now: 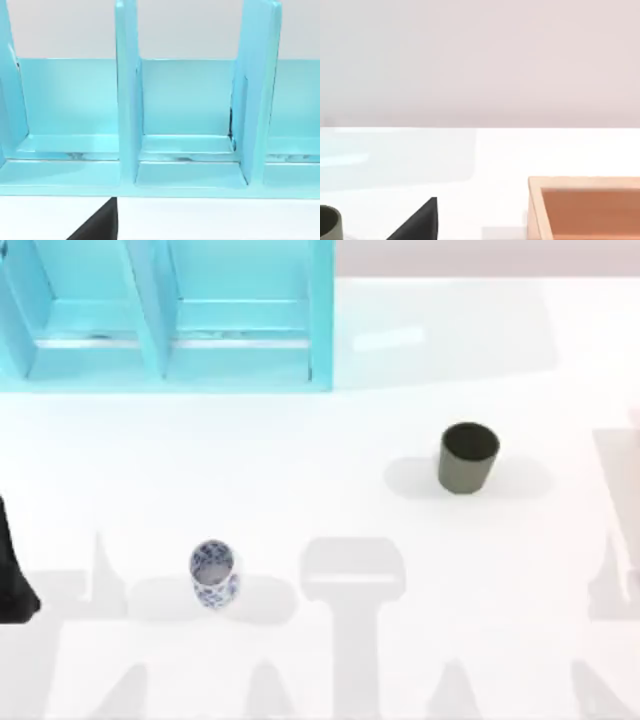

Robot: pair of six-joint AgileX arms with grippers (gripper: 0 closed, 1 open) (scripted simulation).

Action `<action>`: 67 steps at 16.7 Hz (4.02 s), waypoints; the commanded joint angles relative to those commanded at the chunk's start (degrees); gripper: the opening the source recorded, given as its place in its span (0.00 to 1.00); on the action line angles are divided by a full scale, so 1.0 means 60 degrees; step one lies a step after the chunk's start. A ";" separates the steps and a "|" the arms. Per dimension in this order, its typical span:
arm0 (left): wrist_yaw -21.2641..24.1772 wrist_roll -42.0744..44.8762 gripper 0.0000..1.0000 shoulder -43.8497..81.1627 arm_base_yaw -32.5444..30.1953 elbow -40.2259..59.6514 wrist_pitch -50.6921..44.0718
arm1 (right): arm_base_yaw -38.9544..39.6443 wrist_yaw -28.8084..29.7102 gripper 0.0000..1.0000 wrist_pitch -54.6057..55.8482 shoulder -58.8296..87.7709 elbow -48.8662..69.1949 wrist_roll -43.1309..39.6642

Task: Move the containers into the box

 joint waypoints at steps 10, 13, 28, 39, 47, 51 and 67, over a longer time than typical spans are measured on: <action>0.0000 0.0000 1.00 0.0000 0.0000 0.0000 0.0000 | 0.1349 0.0410 1.00 -0.1516 0.2616 0.3081 0.1376; 0.0000 0.0000 1.00 0.0000 0.0000 0.0000 0.0000 | 0.2331 0.0746 1.00 -0.2858 0.4799 0.5305 0.2273; 0.0000 0.0000 1.00 0.0000 0.0000 0.0000 0.0000 | 0.7901 0.2420 1.00 -1.2476 1.9718 1.8742 0.7331; 0.0000 0.0000 1.00 0.0000 0.0000 0.0000 0.0000 | 1.0332 0.2670 1.00 -1.5612 2.5403 2.7051 1.0293; 0.0000 0.0000 1.00 0.0000 0.0000 0.0000 0.0000 | 1.0452 0.2654 1.00 -1.5716 2.5686 2.7704 1.0552; 0.0000 0.0000 1.00 0.0000 0.0000 0.0000 0.0000 | 1.0414 0.2655 1.00 -1.5846 2.6339 2.8404 1.0491; 0.0000 0.0000 1.00 0.0000 0.0000 0.0000 0.0000 | 1.0018 0.2658 0.85 -1.6531 3.0038 3.2960 1.0081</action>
